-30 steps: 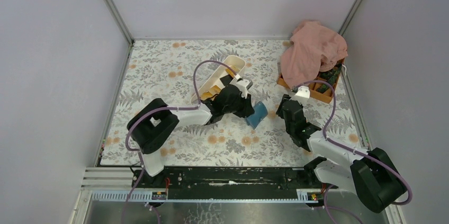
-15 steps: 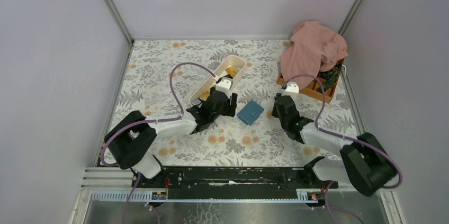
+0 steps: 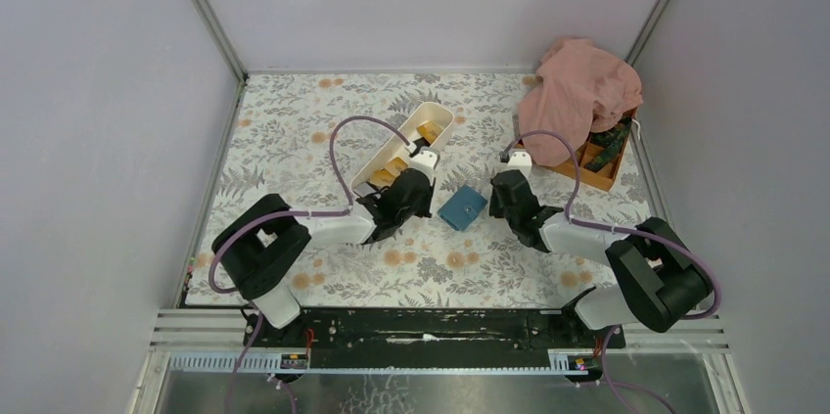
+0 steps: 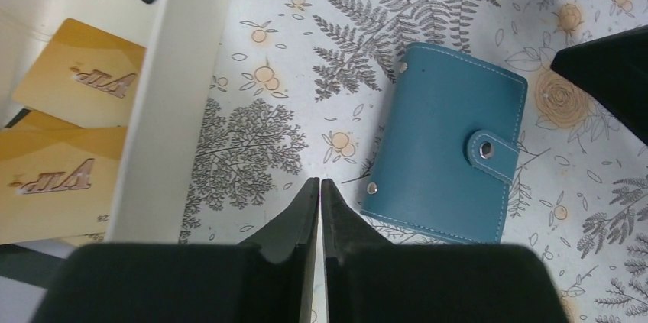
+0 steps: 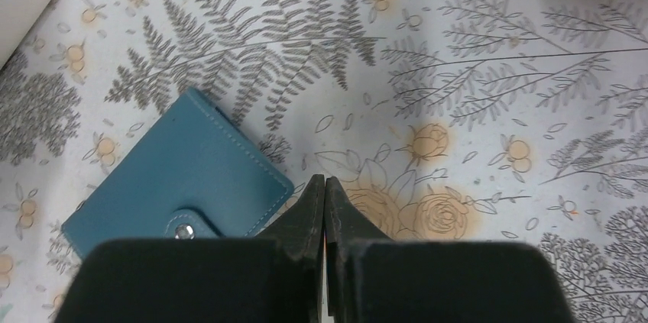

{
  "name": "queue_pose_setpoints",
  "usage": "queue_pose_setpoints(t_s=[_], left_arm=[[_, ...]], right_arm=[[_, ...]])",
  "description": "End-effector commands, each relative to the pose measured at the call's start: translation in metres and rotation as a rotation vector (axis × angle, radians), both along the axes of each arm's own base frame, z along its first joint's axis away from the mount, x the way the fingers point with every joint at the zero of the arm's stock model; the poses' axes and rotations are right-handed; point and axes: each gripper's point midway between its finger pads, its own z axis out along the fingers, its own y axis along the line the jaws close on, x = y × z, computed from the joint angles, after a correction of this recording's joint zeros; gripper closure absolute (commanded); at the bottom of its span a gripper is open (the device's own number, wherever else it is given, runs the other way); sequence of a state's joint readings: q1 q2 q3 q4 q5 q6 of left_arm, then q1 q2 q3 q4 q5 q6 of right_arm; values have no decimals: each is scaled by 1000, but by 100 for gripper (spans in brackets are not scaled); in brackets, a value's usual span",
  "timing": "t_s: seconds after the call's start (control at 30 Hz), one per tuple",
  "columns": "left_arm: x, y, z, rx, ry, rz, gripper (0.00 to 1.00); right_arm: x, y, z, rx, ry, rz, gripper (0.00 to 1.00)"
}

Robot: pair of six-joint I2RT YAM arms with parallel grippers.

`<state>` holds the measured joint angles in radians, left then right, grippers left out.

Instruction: Take the credit cards out of the card holder

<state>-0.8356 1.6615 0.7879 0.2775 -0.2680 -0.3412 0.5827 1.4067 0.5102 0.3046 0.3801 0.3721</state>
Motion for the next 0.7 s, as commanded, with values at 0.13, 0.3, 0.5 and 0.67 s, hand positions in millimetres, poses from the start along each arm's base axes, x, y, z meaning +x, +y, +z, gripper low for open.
queue_pose_setpoints(t_s=[0.13, 0.3, 0.5, 0.67], left_arm=[[3, -20, 0, -22, 12, -52, 85], [1, -24, -5, -31, 38, -62, 79], [-9, -38, -15, -52, 86, -116, 76], [-25, -60, -20, -81, 133, -188, 76]], right_arm=[[-4, 28, 2, 17, 22, 112, 100], [-5, 35, -8, 19, 64, 137, 100], [-1, 43, -3, 71, 28, 146, 100], [2, 43, 6, 96, -37, 145, 100]])
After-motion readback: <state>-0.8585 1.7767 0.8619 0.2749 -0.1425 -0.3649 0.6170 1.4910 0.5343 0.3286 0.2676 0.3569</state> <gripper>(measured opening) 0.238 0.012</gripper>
